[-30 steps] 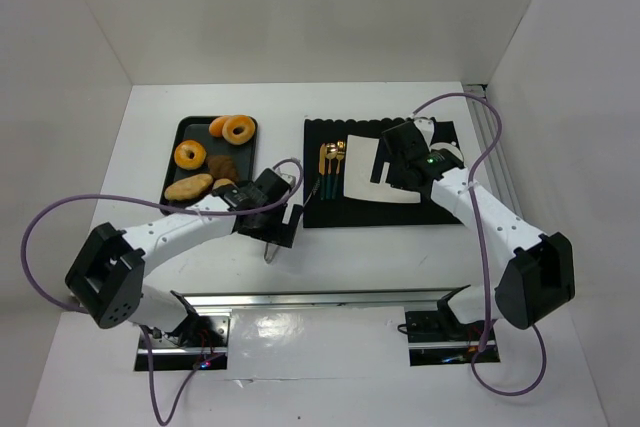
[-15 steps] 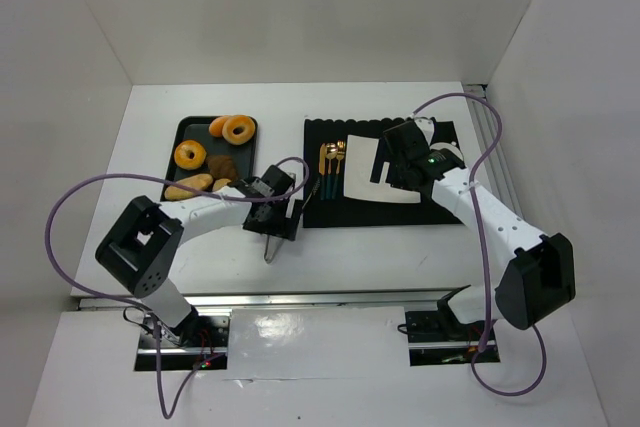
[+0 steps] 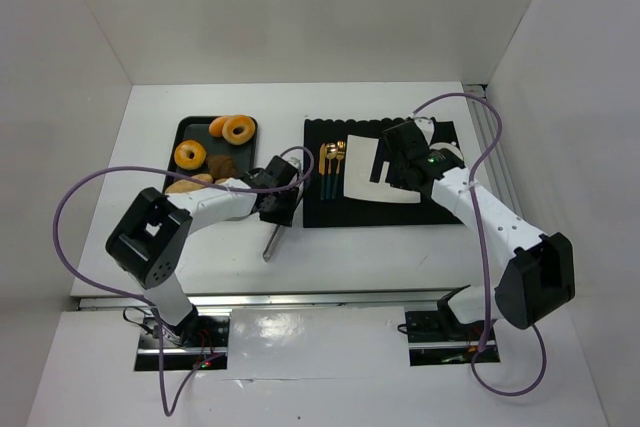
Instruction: Place the bread
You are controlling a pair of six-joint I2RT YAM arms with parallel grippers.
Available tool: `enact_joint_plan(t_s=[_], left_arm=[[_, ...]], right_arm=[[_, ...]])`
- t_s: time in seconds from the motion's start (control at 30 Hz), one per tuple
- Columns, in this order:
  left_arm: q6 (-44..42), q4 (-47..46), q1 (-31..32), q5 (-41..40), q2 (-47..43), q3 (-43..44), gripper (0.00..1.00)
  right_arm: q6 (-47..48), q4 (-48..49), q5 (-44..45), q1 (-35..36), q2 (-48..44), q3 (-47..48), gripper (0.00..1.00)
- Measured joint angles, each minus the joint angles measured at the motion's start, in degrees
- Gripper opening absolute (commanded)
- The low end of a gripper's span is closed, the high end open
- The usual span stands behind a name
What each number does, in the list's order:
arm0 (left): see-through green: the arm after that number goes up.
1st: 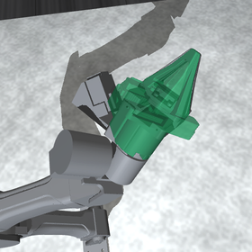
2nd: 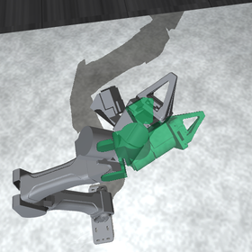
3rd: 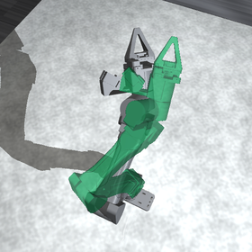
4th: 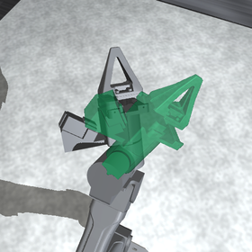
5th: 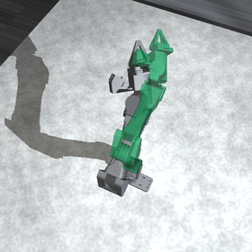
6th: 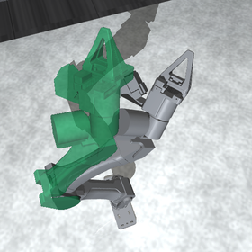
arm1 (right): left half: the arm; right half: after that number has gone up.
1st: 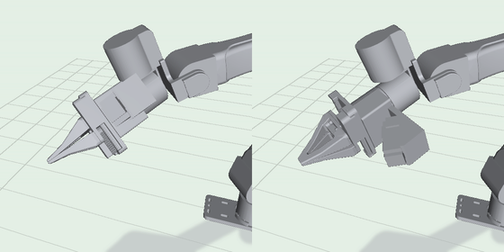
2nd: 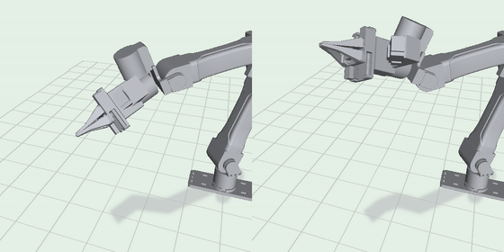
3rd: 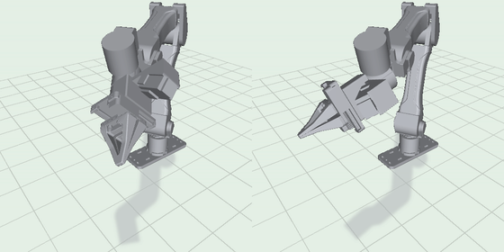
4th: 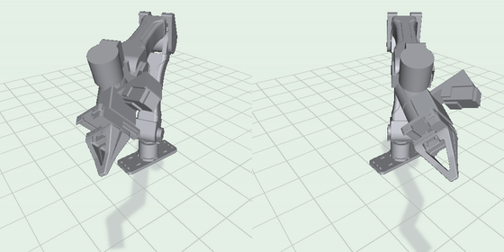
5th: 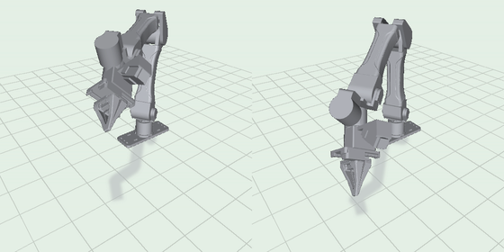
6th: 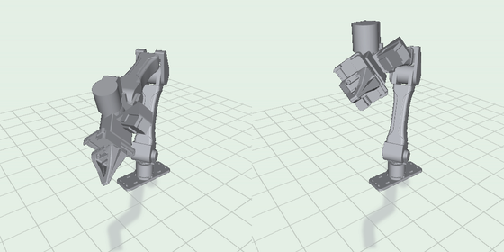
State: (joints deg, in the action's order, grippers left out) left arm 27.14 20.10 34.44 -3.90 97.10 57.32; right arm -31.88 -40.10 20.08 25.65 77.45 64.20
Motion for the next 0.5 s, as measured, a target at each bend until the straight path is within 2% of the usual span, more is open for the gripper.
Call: enact_joint_plan(t_s=[0.2, 0.5], left_arm=[[-0.20, 6.62, 0.33, -3.74, -3.87, 4.22, 0.43], [0.28, 19.17, -1.95, -10.14, -16.09, 18.03, 0.41]], right_arm=[[0.00, 0.07, 0.33, 1.60, 1.81, 1.44, 1.00], [0.22, 0.17, 1.11, 2.49, 2.69, 1.51, 1.00]])
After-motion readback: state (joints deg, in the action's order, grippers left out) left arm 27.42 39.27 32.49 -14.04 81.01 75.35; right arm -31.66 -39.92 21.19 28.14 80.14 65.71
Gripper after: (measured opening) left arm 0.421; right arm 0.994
